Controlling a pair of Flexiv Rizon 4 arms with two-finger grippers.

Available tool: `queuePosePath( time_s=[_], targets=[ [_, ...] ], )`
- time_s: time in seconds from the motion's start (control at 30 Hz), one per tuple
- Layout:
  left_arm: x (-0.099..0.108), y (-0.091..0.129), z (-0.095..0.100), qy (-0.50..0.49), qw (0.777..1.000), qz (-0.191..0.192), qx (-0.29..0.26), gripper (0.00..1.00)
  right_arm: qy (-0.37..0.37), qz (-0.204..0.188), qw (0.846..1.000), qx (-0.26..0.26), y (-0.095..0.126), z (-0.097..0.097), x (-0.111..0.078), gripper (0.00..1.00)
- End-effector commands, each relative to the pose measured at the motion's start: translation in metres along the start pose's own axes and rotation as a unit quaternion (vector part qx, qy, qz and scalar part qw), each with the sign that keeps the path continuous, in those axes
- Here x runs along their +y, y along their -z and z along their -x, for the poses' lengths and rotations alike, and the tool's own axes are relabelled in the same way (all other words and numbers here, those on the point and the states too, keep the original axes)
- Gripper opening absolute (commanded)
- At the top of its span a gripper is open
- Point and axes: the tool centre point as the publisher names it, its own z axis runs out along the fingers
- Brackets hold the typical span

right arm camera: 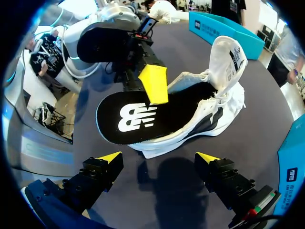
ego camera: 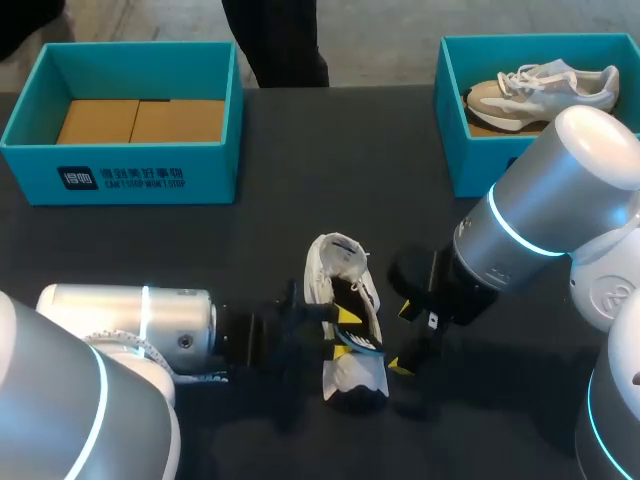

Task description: Take the shoe out of the shoebox, open the shoe tongue, remove and reinsert the insole, then place the shoe into the shoebox

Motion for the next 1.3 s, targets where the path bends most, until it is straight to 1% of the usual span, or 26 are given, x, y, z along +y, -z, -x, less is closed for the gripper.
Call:
queuePosePath(
  time_s=[0.03,0.07,0.17,0.23,0.47,0.67,1.07,1.2,1.3],
  targets=[
    [-0.009,0.009,-0.005,-0.001,1.000,-0.009,-0.003,0.33,0.000,-0.001,1.000,-0.002,0.000,-0.002,0.000,1.00],
    [-0.011,0.008,-0.005,-0.003,1.000,-0.010,-0.002,0.31,0.000,-0.001,1.000,-0.002,0.000,-0.002,0.000,1.00],
    [-0.013,0.006,-0.005,-0.005,1.000,-0.015,0.002,0.16,0.000,-0.001,1.000,-0.002,0.000,-0.002,0.000,1.00],
    [-0.013,0.004,-0.006,-0.006,1.000,-0.014,0.007,0.00,0.000,-0.001,1.000,-0.002,0.000,-0.002,0.000,1.00],
    [-0.010,-0.001,-0.008,-0.021,1.000,-0.006,0.011,0.00,0.000,-0.001,1.000,-0.002,0.000,-0.002,0.000,1.00],
    [-0.004,-0.003,-0.010,-0.041,0.999,0.010,0.013,0.00,0.000,-0.001,1.000,-0.002,0.000,-0.002,0.000,1.00],
    [0.022,-0.003,-0.008,-0.038,0.998,0.051,0.017,0.00,0.000,-0.001,1.000,-0.002,0.000,-0.002,0.000,1.00],
    [0.029,-0.003,-0.005,-0.034,0.998,0.059,0.017,0.00,0.000,-0.001,1.000,-0.002,0.000,-0.002,0.000,1.00],
    [0.031,-0.002,-0.004,-0.031,0.998,0.060,0.017,0.00,0.000,-0.001,1.000,-0.002,0.000,-0.002,0.000,1.00]
  ],
)
